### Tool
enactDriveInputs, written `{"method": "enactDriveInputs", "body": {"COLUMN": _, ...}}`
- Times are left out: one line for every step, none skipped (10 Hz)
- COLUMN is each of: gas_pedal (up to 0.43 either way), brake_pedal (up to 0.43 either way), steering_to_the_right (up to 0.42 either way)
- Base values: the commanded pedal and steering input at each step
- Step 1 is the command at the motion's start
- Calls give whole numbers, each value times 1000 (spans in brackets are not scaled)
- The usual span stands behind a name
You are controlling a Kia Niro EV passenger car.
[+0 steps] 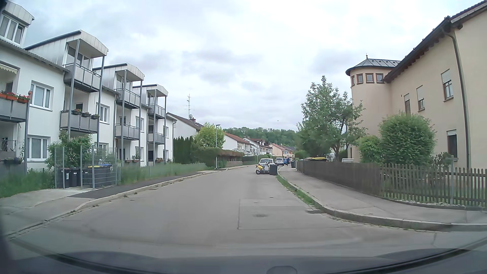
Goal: Follow the waypoints while adhering to traffic rules and regulations
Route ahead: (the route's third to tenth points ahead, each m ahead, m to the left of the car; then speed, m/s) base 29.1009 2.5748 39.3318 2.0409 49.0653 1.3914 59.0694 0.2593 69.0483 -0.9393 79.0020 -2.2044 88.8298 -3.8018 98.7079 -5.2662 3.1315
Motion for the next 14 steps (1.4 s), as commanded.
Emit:
{"method": "enactDriveInputs", "body": {"gas_pedal": 87, "brake_pedal": 0, "steering_to_the_right": -95}}
{"method": "enactDriveInputs", "body": {"gas_pedal": 87, "brake_pedal": 0, "steering_to_the_right": -95}}
{"method": "enactDriveInputs", "body": {"gas_pedal": 87, "brake_pedal": 0, "steering_to_the_right": -95}}
{"method": "enactDriveInputs", "body": {"gas_pedal": 87, "brake_pedal": 0, "steering_to_the_right": -95}}
{"method": "enactDriveInputs", "body": {"gas_pedal": 87, "brake_pedal": 0, "steering_to_the_right": -97}}
{"method": "enactDriveInputs", "body": {"gas_pedal": 87, "brake_pedal": 0, "steering_to_the_right": -99}}
{"method": "enactDriveInputs", "body": {"gas_pedal": 87, "brake_pedal": 0, "steering_to_the_right": -102}}
{"method": "enactDriveInputs", "body": {"gas_pedal": 87, "brake_pedal": 0, "steering_to_the_right": -104}}
{"method": "enactDriveInputs", "body": {"gas_pedal": 98, "brake_pedal": 0, "steering_to_the_right": -105}}
{"method": "enactDriveInputs", "body": {"gas_pedal": 98, "brake_pedal": 0, "steering_to_the_right": -105}}
{"method": "enactDriveInputs", "body": {"gas_pedal": 110, "brake_pedal": 0, "steering_to_the_right": -104}}
{"method": "enactDriveInputs", "body": {"gas_pedal": 110, "brake_pedal": 0, "steering_to_the_right": -99}}
{"method": "enactDriveInputs", "body": {"gas_pedal": 110, "brake_pedal": 0, "steering_to_the_right": -90}}
{"method": "enactDriveInputs", "body": {"gas_pedal": 110, "brake_pedal": 0, "steering_to_the_right": -82}}
